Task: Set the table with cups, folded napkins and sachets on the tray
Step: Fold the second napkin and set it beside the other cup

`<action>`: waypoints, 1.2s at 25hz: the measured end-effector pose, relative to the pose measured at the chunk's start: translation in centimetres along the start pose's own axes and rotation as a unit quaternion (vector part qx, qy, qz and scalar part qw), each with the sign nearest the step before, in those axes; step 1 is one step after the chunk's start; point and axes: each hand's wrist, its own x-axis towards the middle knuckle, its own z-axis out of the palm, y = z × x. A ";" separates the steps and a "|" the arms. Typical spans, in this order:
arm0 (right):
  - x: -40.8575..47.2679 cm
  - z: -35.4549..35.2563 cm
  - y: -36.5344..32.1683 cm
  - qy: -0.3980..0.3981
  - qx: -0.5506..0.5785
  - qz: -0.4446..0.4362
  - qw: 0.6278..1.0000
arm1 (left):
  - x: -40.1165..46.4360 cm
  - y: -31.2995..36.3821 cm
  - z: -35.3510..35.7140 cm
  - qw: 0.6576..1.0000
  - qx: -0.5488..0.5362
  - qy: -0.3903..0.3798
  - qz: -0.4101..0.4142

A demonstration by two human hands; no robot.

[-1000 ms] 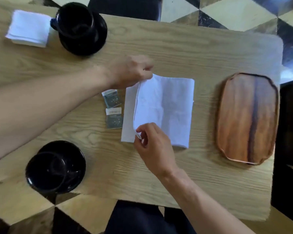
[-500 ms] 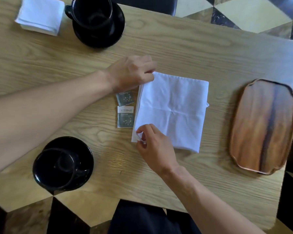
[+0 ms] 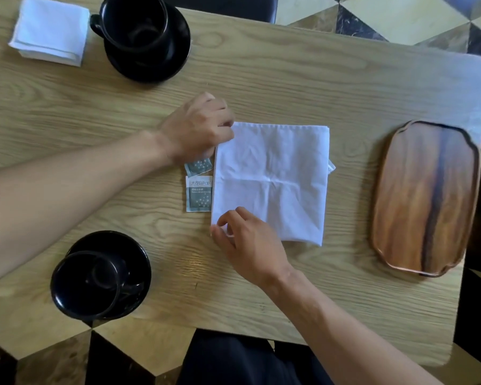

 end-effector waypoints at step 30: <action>6.9 -7.6 13.8 0.155 -0.279 -0.018 0.947 | 2.2 13.0 5.6 0.934 -0.055 -0.060 -0.349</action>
